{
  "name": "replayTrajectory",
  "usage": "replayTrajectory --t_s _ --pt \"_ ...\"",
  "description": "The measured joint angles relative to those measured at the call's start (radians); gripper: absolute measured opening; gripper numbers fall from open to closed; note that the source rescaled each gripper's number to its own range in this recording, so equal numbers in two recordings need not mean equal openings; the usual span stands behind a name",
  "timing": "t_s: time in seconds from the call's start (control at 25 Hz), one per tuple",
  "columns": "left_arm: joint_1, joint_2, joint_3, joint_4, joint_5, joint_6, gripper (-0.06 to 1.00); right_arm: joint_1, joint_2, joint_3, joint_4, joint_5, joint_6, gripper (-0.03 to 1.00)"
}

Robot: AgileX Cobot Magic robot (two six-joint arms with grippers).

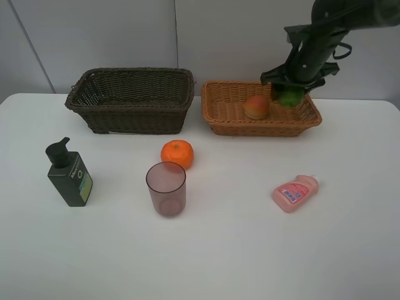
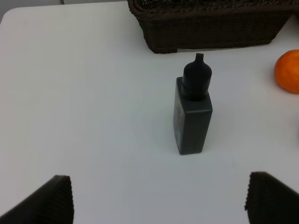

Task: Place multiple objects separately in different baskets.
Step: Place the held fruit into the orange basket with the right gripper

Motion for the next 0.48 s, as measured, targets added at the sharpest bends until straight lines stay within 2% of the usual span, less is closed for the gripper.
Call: replayTrajectory --t_s 0.24,0.48 --pt "0.0 0.0 0.0 0.0 0.0 0.0 0.96 -0.015 0.052 0.001 -0.002 -0.077 0.0 0.23" --pt "0.0 0.0 0.0 0.0 0.0 0.0 0.96 -0.017 0.08 0.001 -0.002 -0.091 0.0 0.23"
